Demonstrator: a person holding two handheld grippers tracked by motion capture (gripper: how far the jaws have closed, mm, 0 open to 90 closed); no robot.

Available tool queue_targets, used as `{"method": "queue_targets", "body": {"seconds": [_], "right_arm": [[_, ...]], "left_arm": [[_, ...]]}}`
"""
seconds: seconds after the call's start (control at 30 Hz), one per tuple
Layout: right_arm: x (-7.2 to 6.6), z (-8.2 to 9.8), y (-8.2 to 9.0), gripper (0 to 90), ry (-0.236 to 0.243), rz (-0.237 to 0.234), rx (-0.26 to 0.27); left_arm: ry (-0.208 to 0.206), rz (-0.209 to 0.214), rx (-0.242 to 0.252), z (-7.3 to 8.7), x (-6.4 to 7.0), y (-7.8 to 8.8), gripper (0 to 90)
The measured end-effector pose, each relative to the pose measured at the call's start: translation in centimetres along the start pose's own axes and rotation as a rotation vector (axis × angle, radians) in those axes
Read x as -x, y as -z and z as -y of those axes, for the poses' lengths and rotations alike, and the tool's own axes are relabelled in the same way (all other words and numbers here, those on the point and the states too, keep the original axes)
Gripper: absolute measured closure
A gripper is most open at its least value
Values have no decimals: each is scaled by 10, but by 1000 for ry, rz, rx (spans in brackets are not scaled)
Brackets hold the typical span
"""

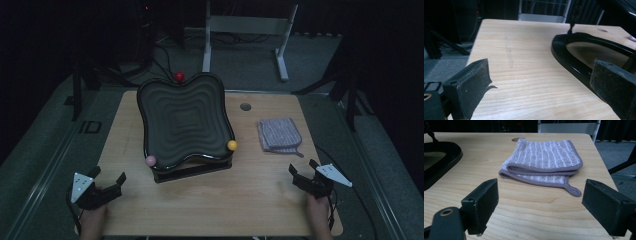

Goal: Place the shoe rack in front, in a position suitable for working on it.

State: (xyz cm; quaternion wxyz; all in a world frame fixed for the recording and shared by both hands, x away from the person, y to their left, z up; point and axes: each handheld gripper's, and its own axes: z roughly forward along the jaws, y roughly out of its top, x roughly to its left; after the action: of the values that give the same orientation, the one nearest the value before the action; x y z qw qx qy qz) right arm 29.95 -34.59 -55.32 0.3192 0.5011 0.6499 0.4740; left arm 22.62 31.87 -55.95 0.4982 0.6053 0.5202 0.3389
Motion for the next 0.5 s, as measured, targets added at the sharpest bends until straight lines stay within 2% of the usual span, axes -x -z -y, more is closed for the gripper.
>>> {"method": "queue_targets", "body": {"seconds": [0.1, 0.17, 0.23, 0.3, 0.4, 0.5], "right_arm": [[-3, 0, -1, 129, 18, -2, -8], [-6, -1, -2, 127, 8, -18, -31], [-7, -1, -2, 119, 5, -34, -35], [-12, -4, 0, 111, -13, -49, -46], [-16, -10, 3, 111, -57, -143, -7], [-28, -23, 5, 111, -33, -179, 23]], "left_arm": [[-7, 35, -13, -2, 1, 2, 33], [-4, 41, -17, -3, 2, 3, 33], [16, 82, -11, -8, 5, 7, 33], [-9, 112, 8, -15, 9, 13, 33], [-15, 163, 44, -26, 18, 20, 33], [-45, 196, 62, -35, 27, 23, 33]]}}
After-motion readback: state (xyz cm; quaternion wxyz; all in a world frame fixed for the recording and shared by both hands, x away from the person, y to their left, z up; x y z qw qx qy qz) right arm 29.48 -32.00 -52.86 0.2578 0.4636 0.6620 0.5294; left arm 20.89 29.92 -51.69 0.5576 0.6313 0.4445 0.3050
